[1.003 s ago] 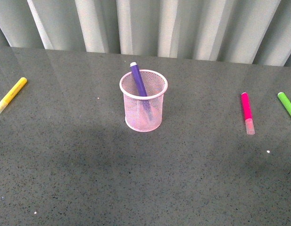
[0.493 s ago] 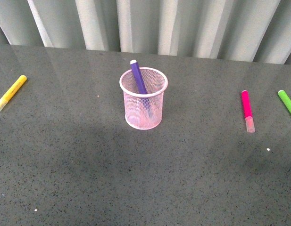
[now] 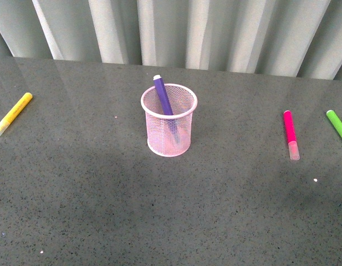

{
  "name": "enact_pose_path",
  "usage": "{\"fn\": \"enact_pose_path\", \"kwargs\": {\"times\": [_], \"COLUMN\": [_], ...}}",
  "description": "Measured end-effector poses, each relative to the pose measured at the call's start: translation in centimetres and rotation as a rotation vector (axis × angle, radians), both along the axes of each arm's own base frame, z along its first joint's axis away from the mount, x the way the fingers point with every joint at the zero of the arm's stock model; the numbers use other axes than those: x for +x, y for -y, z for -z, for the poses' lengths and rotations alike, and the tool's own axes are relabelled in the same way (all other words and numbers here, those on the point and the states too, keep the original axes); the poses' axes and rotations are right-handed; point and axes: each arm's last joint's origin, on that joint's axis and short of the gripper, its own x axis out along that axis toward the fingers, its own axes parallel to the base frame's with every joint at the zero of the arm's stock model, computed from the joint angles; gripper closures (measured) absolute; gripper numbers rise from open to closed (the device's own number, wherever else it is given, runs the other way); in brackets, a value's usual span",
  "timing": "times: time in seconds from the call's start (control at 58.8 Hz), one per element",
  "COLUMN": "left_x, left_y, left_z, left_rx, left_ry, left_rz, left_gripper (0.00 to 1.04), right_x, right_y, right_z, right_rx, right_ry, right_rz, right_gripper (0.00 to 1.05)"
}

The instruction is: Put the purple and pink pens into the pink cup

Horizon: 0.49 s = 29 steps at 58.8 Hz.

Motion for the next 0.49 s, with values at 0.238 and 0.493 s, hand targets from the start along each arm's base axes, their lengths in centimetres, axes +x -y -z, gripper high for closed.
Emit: {"fn": "enact_pose_path", "kwargs": {"times": [0.238, 0.493], "left_x": [-0.07, -0.07], "left_y": [0.00, 0.00], "left_z": [-0.03, -0.03], "left_rx": [0.000, 0.000], "left_ry": [0.005, 0.005], "left_rz": [0.000, 0.000], "left_gripper": [0.95, 0.41], "right_x": [0.00, 0.41], "right_y": [0.00, 0.32], "right_z": [0.00, 0.14], "right_rx": [0.000, 0.029], "right_ry": [0.000, -0.089], "right_rz": [0.000, 0.194], "right_gripper": [0.07, 0.07]}}
